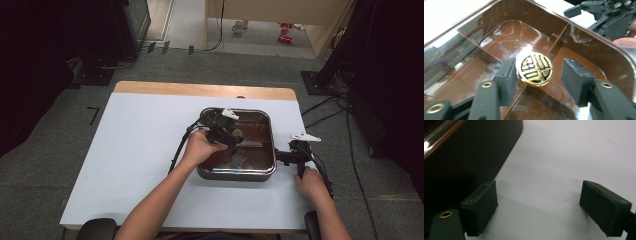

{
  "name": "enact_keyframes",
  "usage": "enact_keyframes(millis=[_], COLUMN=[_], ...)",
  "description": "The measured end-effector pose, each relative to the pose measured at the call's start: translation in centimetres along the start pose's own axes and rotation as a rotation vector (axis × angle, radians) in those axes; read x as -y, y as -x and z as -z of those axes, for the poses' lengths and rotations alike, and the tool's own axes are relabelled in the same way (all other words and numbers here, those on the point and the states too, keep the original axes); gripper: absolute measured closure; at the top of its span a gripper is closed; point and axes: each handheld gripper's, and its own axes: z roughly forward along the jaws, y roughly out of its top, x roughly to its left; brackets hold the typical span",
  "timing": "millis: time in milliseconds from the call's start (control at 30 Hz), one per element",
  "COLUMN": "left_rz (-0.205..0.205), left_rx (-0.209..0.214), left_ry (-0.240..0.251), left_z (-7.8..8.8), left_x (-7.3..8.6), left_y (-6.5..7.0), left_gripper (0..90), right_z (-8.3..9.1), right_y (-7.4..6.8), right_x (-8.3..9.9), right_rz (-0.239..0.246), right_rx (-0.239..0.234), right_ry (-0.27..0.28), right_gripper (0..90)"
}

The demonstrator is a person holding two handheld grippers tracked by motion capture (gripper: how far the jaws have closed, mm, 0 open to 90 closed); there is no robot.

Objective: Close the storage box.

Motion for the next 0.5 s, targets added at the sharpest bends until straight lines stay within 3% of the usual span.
enact_keyframes(millis=[67, 133, 167, 200, 267, 433, 500], left_rz=[0.014, 0.004, -0.007, -0.044, -0.067, 0.023, 0.029], left_rx=[0.010, -0.019, -0.042, -0.064, -0.065, 0.005, 0.009], left_ry=[-0.004, -0.006, -0.009, -0.017, -0.008, 0.036, 0.053], left_z=[0.1, 0.3, 0.4, 0.6, 1.0, 2.3, 2.7], left_x=[0.0, 0.0, 0.0, 0.1, 0.2, 0.3, 0.5], left_y=[-0.1, -0.1, 0.0, 0.2, 0.2, -0.5, -0.6], left_gripper=[40.5, 38.8, 38.8, 38.9, 38.6, 34.5, 32.0], right_z=[0.0, 0.0, 0.0, 0.0, 0.0, 0.0, 0.0], right_y=[0.0, 0.0, 0.0, 0.0, 0.0, 0.0, 0.0], right_x=[0.0, 0.0, 0.0, 0.0, 0.0, 0.0, 0.0], right_rz=[-0.001, -0.001, -0.001, -0.001, -0.002, -0.002, -0.003], right_rx=[0.000, 0.000, 0.000, 0.000, 0.000, 0.000, 0.000], right_ry=[0.000, 0.000, 0.000, 0.001, 0.001, 0.000, 0.000], right_gripper=[14.4, 14.4, 14.4, 14.4, 14.4, 14.4, 14.4])
